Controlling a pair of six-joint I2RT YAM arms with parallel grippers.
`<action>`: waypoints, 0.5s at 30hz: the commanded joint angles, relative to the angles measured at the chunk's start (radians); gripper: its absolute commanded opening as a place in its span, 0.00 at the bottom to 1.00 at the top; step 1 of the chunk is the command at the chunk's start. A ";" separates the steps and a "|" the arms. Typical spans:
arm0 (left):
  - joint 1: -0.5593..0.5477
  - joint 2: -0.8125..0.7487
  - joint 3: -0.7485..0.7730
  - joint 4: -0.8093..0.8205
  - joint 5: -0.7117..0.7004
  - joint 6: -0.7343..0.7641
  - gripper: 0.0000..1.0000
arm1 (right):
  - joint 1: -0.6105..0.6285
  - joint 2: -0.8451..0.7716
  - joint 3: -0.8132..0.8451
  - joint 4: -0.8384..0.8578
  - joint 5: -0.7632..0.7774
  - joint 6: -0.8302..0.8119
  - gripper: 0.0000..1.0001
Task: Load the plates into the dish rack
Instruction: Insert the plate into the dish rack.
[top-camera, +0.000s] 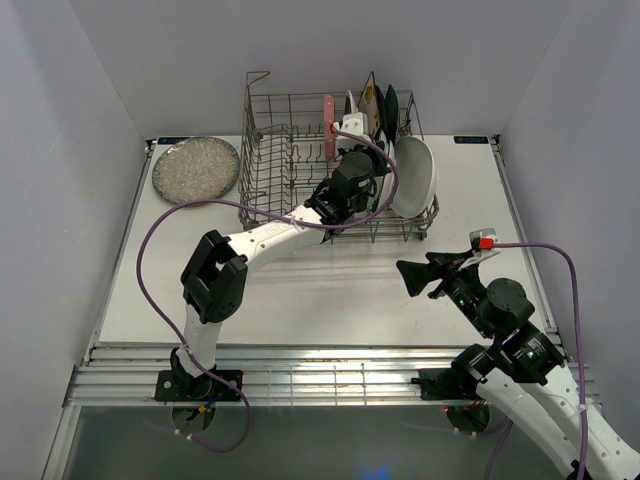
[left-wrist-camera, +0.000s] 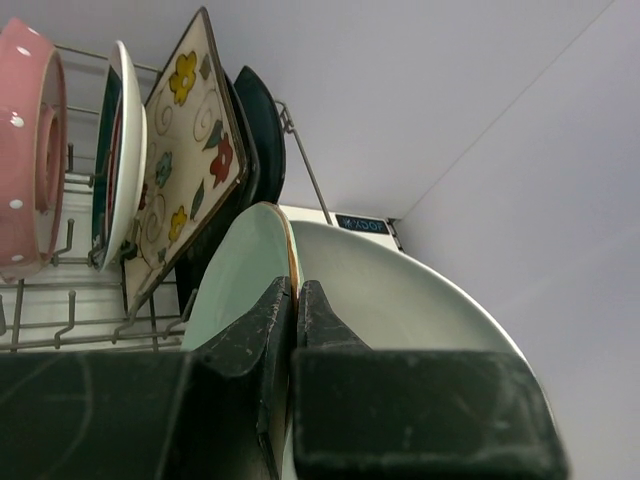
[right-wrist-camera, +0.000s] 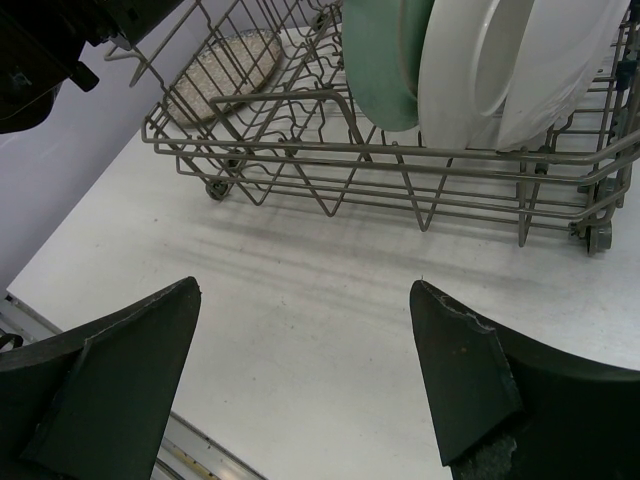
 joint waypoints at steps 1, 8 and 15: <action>-0.005 -0.003 0.080 0.174 -0.048 0.037 0.00 | 0.004 0.000 0.025 0.011 0.001 0.010 0.91; -0.007 0.043 0.106 0.191 -0.050 0.062 0.00 | 0.004 0.040 0.036 0.017 -0.002 0.008 0.91; -0.007 0.063 0.110 0.197 -0.053 0.071 0.00 | 0.004 0.053 0.034 0.033 -0.016 0.008 0.91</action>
